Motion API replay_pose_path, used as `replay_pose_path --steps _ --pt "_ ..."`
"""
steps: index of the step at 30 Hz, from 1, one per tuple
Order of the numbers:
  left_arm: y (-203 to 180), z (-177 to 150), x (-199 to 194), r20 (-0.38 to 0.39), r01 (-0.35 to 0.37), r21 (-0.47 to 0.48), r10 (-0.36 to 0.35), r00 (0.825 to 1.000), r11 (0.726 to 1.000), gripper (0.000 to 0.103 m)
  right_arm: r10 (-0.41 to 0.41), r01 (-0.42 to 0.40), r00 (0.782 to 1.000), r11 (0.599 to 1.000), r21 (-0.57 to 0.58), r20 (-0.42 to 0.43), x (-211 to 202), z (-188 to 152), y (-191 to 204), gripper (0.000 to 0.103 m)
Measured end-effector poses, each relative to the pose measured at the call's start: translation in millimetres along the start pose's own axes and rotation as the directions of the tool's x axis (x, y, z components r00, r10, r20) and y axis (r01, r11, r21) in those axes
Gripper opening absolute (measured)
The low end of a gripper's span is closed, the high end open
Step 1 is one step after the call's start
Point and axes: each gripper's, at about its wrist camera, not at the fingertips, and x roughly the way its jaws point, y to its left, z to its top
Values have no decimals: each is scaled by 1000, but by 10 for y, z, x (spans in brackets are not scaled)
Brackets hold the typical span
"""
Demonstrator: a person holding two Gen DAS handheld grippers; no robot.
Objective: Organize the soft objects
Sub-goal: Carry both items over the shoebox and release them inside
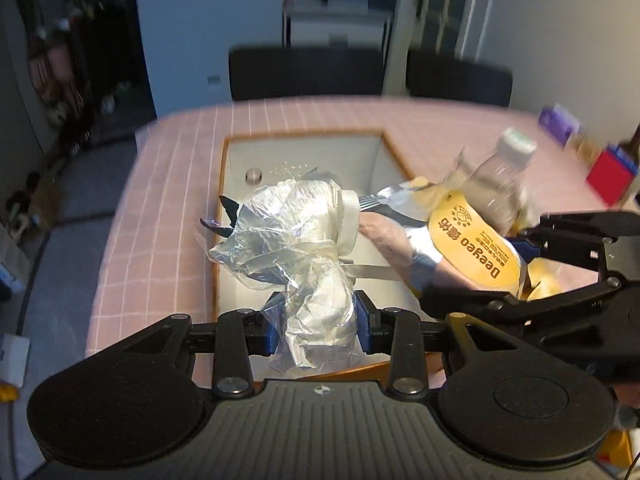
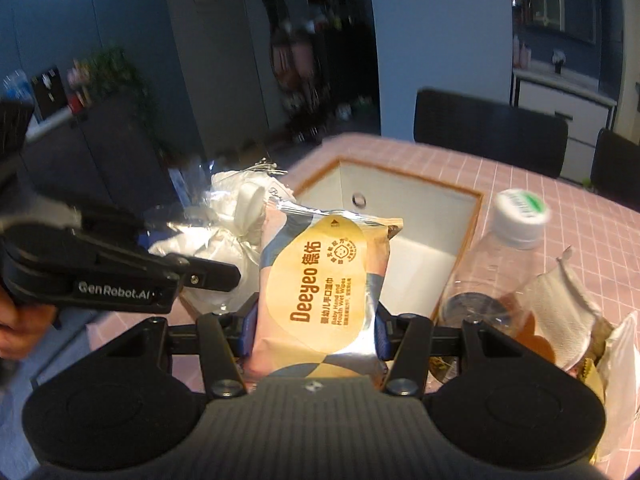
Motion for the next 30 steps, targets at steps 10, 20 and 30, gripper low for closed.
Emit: replay_pose_path --steps 10,20,30 --pt "50 128 449 -231 -45 209 94 968 977 41 -98 65 973 985 -162 -208 509 141 30 53" --pt "-118 181 732 -251 -64 394 174 952 917 42 -131 60 947 969 -239 -292 825 223 -38 53" --pt "-134 162 882 -308 -63 436 214 927 898 57 -155 38 930 943 -331 -334 1041 174 110 53"
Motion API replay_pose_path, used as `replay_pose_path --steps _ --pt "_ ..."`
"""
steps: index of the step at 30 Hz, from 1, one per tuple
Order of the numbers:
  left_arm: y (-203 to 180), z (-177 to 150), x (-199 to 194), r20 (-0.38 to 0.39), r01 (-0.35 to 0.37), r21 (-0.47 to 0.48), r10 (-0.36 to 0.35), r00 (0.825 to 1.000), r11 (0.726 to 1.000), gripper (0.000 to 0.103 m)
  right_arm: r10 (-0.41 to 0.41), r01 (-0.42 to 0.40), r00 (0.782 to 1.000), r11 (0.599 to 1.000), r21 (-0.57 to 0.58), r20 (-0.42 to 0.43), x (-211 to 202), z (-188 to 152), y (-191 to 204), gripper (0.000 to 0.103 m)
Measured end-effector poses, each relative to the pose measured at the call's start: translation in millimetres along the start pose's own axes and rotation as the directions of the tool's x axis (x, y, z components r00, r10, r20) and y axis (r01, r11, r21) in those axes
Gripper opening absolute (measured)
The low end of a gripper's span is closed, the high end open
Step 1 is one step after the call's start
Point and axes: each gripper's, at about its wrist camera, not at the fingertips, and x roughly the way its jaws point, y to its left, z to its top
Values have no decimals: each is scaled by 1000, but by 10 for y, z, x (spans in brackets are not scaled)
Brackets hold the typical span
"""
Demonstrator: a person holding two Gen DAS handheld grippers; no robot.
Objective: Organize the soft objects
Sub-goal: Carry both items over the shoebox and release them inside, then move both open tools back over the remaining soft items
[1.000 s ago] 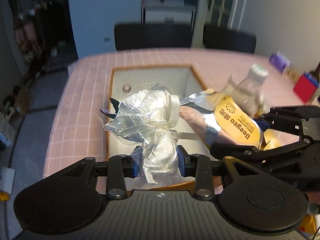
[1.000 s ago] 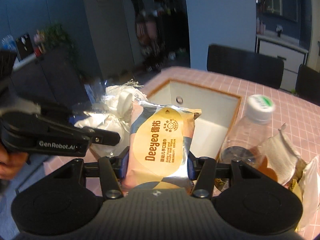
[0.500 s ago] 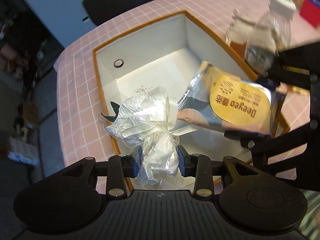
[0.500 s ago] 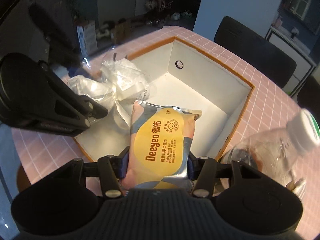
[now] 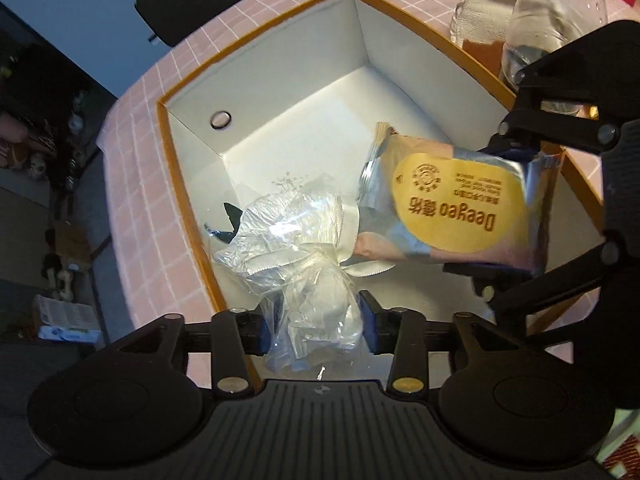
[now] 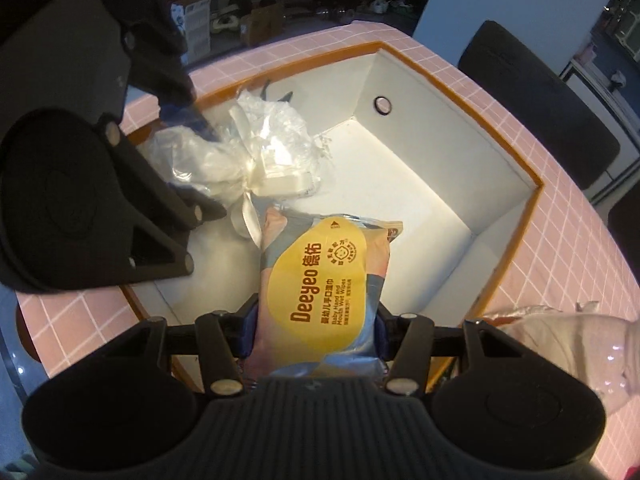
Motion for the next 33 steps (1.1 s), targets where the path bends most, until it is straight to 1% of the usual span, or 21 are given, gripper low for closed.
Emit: replay_pose_path --steps 2,5,7,11,13,14,17,20,23,25,27,28,31,33 --pt "13 -12 -2 5 -6 3 6 1000 1000 60 6 -6 1000 1000 5 -5 12 8 -21 54" --pt "22 -13 8 0 -6 0 6 1000 1000 61 22 -22 1000 1000 19 -13 28 8 -59 54" --pt "25 -13 17 -2 5 -4 -5 1000 1000 62 28 -28 999 999 23 -17 36 12 -72 57" --pt "2 -21 29 5 20 6 -20 1000 1000 72 41 -41 999 999 11 -17 43 17 -92 60" --pt "-11 -36 8 12 14 20 -15 1000 1000 74 35 -35 999 999 -8 -10 26 26 -76 67" --pt "-3 -39 -10 18 13 20 -13 1000 1000 75 33 -33 999 999 -17 -2 10 31 -68 69" --pt "35 -48 -89 40 15 -1 -15 999 1000 76 35 -34 999 999 -28 11 -50 52 -47 70" --pt "51 -74 -225 82 17 -11 -16 997 1000 76 39 -38 999 999 -32 36 -136 57 -22 70" --pt "60 -128 -351 127 26 -18 -24 992 999 80 40 -38 997 999 -33 64 -218 53 -7 72" --pt "91 -170 -411 163 24 -23 -20 986 999 80 34 -31 995 999 -30 92 -297 13 -11 73" --pt "132 -225 -496 203 28 -55 -16 979 998 80 28 -25 992 999 -28 125 -391 -36 -6 73" --pt "156 -260 -541 229 41 -78 -22 973 996 80 25 -22 989 999 -23 143 -441 -65 -4 74" --pt "217 -384 -663 317 124 -130 -77 945 984 80 26 -27 981 1000 5 190 -590 -179 -62 75" --pt "196 -447 -735 364 132 -142 -73 928 981 80 27 -35 974 999 33 226 -697 -281 -82 75"
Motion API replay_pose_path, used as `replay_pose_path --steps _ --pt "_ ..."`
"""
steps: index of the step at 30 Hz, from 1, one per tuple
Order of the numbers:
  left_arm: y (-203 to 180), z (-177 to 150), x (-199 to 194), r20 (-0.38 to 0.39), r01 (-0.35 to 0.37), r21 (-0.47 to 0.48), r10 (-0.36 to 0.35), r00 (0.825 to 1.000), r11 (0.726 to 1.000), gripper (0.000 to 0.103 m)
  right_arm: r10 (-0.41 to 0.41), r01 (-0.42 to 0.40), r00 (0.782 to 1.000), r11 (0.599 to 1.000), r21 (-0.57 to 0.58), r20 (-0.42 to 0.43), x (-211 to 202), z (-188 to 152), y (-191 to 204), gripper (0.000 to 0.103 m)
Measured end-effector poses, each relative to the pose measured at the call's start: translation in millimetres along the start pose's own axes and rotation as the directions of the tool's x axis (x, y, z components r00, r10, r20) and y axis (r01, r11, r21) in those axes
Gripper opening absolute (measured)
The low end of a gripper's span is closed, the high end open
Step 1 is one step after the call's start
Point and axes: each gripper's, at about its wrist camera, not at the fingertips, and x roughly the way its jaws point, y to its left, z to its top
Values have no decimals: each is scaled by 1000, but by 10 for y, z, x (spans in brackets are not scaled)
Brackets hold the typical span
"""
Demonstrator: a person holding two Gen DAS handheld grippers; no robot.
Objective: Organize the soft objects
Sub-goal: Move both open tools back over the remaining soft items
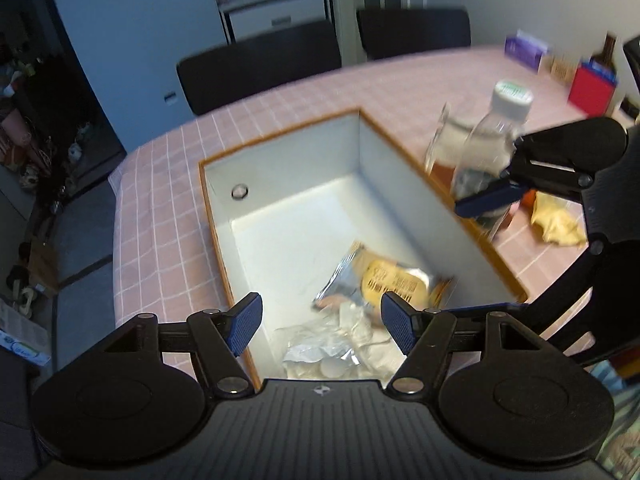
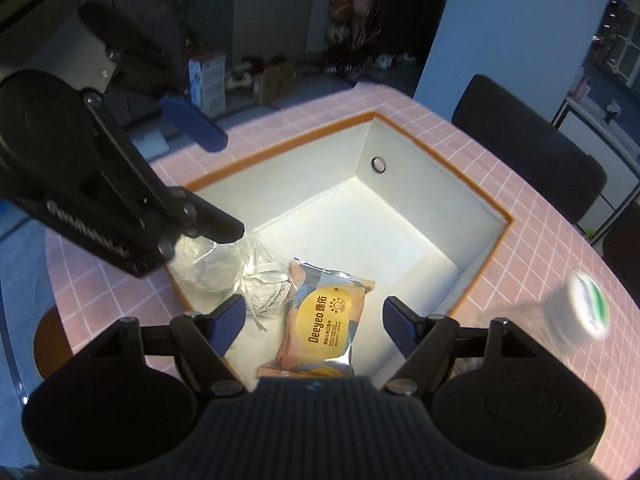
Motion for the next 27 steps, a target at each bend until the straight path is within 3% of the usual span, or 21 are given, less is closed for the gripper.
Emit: replay_pose_path --steps 5,12,21,27 --pt "-100 -135 -174 117 18 -33 -14 993 999 80 -7 -1 994 998 66 113 -377 -285 -28 75" --pt "-413 -330 -372 303 50 -52 -31 952 997 80 -46 12 976 988 157 212 -826 -777 -95 78" --pt "-1041 -454 -363 419 185 -6 -166 893 983 80 -118 77 981 964 253 152 -1114 -1339 -377 80" --pt "-1505 -356 -113 406 239 20 -226 885 971 80 -191 154 978 934 323 87 -1191 -1693 -762 80"
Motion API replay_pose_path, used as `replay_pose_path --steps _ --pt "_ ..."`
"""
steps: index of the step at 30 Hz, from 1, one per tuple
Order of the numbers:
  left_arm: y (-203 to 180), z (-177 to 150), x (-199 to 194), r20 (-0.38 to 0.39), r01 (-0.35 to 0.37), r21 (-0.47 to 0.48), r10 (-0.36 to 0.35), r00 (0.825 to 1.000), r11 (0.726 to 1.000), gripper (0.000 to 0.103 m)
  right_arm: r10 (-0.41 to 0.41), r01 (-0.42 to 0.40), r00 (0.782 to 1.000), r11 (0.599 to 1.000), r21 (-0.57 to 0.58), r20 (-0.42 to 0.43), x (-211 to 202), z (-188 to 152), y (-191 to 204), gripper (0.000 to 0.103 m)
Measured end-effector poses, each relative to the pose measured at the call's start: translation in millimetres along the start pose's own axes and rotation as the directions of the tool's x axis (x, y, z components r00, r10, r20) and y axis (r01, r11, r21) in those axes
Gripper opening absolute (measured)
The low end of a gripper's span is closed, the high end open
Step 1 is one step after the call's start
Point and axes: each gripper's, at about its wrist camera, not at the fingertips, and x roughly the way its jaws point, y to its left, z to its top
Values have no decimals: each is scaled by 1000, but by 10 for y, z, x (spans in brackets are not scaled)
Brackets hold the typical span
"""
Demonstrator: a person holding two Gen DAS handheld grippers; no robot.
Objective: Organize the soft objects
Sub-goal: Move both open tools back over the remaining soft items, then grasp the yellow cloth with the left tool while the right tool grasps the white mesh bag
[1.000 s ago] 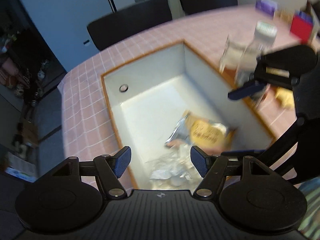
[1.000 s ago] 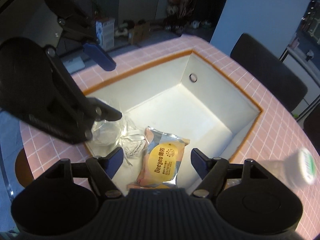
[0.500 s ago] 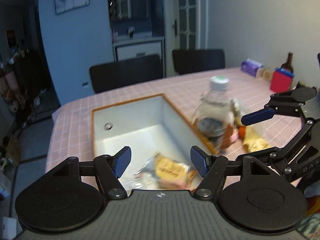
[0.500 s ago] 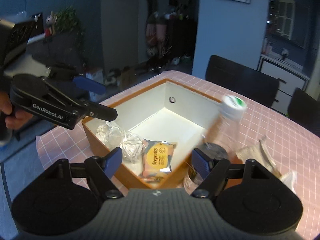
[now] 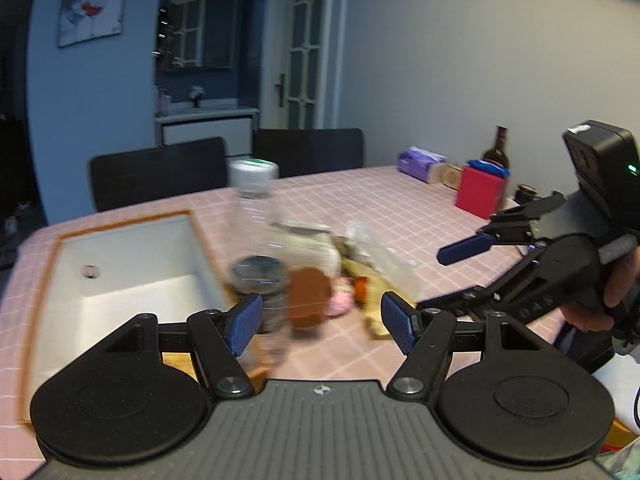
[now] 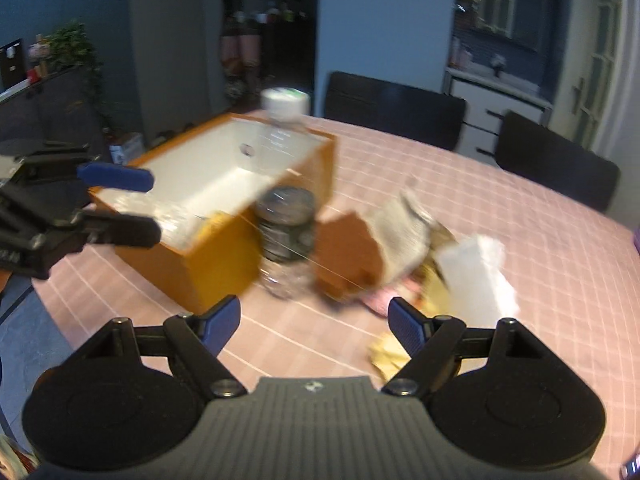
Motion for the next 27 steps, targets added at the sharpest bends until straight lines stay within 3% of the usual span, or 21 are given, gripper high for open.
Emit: replay_pose_path --steps 5,12,20,27 --pt "-277 7 396 -44 26 16 -25 999 1000 80 -76 79 995 996 38 -66 29 -148 -422 80" --pt "-483 -31 956 -121 25 28 -21 992 999 79 -103 119 982 989 90 -160 254 -304 -859 82" --pt "-527 -70 1577 -216 15 -13 -18 976 1000 78 -120 123 983 992 12 -139 662 -148 -1081 81" --pt "-523 -169 1962 -270 9 -37 -18 963 999 76 -141 130 980 988 -83 -143 1036 -73 -1134 69"
